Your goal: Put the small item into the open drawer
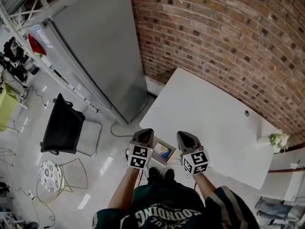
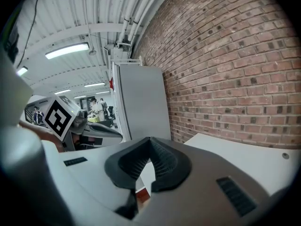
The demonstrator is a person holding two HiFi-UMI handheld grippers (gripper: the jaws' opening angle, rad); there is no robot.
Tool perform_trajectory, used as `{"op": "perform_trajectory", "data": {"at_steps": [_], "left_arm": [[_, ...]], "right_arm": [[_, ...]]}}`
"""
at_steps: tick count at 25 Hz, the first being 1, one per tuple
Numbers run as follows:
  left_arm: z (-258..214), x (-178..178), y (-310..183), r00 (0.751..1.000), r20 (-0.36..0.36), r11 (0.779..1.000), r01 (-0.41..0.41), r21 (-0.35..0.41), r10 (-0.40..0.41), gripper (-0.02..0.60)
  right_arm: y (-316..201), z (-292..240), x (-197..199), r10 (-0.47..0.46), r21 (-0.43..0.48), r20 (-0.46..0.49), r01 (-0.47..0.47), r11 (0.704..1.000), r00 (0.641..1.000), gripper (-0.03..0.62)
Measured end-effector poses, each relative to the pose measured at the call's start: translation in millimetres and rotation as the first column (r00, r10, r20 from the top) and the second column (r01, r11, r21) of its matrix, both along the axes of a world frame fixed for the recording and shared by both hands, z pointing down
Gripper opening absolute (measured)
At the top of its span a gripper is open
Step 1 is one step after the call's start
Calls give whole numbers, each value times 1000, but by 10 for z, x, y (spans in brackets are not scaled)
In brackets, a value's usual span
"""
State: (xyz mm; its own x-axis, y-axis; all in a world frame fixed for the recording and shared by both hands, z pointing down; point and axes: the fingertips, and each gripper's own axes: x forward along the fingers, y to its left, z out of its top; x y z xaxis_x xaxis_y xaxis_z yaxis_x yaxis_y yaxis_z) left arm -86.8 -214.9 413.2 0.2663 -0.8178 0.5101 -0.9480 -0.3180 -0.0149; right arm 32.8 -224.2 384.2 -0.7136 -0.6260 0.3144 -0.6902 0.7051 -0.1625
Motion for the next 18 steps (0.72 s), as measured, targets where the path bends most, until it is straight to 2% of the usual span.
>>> {"op": "perform_trajectory", "data": {"at_steps": [7, 18], "left_arm": [[-21, 12, -9, 1000, -7, 1000, -7, 5, 7, 15], [12, 36, 49, 1000, -9, 1000, -15, -4, 15, 15]], "right_arm": [[35, -53, -9, -8, 17, -18, 8, 1000, 1000, 25], [95, -63, -6, -7, -9, 13, 7, 1000, 1000, 23]]}}
